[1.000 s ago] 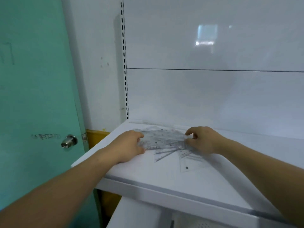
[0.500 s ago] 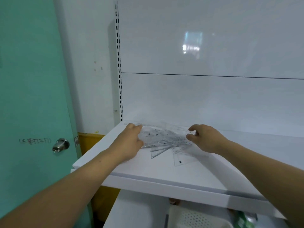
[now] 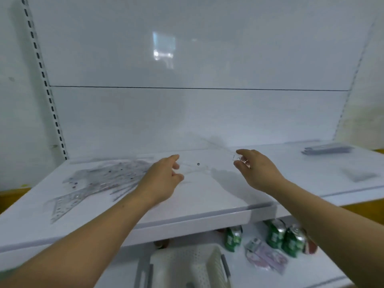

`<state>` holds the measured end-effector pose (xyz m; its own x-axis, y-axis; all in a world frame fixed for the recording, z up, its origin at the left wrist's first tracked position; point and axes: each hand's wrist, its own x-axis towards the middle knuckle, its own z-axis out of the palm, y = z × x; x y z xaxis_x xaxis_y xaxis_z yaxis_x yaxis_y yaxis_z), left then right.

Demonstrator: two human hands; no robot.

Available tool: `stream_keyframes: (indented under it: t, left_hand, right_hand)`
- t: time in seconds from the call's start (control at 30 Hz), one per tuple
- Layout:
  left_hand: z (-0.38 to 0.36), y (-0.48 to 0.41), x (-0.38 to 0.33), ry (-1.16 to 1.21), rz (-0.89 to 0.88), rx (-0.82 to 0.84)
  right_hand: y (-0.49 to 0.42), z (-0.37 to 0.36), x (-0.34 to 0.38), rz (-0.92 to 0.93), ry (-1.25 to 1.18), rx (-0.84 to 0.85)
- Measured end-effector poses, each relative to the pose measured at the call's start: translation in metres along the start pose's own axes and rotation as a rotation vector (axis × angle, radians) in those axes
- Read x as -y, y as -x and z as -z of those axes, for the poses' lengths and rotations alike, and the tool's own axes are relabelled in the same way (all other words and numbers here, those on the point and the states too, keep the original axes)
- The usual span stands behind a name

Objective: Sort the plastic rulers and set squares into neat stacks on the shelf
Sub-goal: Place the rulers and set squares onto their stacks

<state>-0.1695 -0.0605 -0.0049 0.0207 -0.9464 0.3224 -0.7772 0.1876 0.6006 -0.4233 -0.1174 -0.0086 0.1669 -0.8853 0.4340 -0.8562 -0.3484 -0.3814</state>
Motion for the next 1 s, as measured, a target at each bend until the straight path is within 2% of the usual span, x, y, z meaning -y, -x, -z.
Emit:
stream_keyframes:
  t: [0.33,0.57,0.73,1.0]
  left_hand:
    - [-0.158,-0.014,-0.176,0.087,-0.174,0.231]
    - [-0.259,-0.026,-0.285,0.058,-0.192,0.262]
    - [-0.297,-0.044,-0.32,-0.054,-0.193,0.245]
    - [-0.336,-0.078,-0.336,-0.205,-0.189,0.168]
  right_hand:
    - [0.076,0.127,-0.189,-0.265,0.058,-0.037]
    - [0.108,0.194,-0.307,-0.339,0.084,-0.013]
    - [0.095,0.21,-0.358,-0.334,0.074,0.003]
    - [0.028,0.192,-0.406,-0.231,0.109,0.033]
